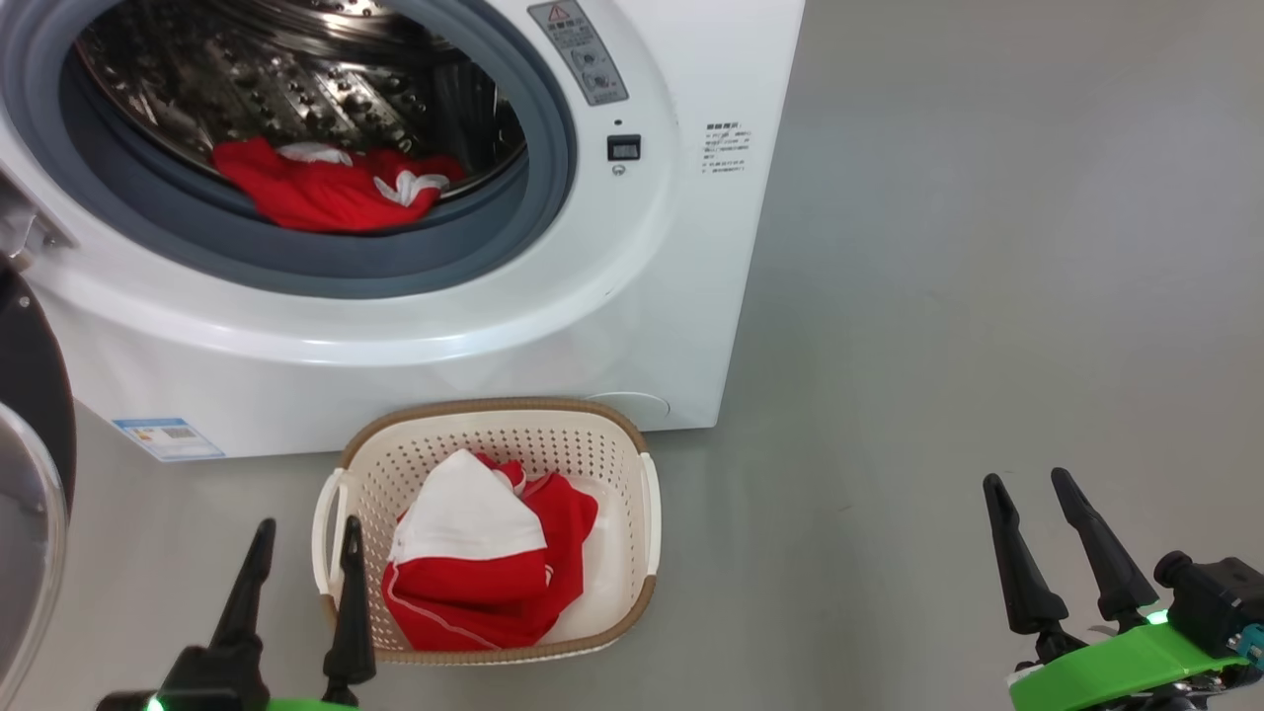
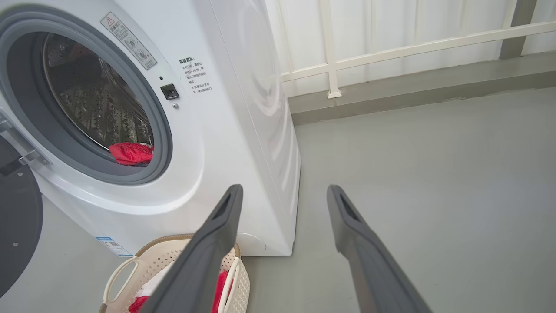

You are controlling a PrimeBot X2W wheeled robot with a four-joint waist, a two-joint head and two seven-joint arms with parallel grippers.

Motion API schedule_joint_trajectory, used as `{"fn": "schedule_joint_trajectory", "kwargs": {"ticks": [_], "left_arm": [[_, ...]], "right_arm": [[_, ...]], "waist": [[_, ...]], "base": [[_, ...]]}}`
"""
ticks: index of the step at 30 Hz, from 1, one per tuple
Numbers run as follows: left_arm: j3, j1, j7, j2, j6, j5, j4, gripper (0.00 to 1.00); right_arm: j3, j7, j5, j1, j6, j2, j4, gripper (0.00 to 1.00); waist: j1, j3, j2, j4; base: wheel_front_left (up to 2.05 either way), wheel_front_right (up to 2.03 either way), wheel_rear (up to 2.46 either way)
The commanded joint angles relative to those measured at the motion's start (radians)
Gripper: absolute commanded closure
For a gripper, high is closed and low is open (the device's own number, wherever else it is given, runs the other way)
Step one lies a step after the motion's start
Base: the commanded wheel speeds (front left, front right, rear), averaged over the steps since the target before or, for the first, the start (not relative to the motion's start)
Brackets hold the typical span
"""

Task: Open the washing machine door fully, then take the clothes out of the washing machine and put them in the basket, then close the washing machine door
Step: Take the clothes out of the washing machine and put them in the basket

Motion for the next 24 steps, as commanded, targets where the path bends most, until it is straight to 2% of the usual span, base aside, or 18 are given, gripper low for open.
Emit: {"fn": "schedule_joint_trajectory", "kwargs": {"ticks": [1,10,24], "left_arm": [[0.039,0.007,-0.005,0.015,0.01,-0.012,-0.039,0.0],[0.036,0.09,-0.005,0.015,0.052,-0.037,-0.11,0.0],[0.037,0.084,-0.005,0.015,0.065,-0.036,-0.127,0.0]], "right_arm": [[0.012,-0.006,-0.007,0.006,0.007,-0.017,-0.027,0.0],[-0.008,-0.006,-0.005,0.04,0.007,-0.014,-0.031,0.0],[-0.006,-0.006,-0.006,0.021,0.007,-0.009,-0.035,0.0]], "waist": [[0.0,-0.009,-0.0001,-0.001],[0.0,-0.027,-0.0001,-0.002],[0.0,-0.005,-0.0001,-0.001]], "base": [[0.0,0.0,0.0],[0.0,0.0,0.0],[0.0,0.0,0.0]]}}
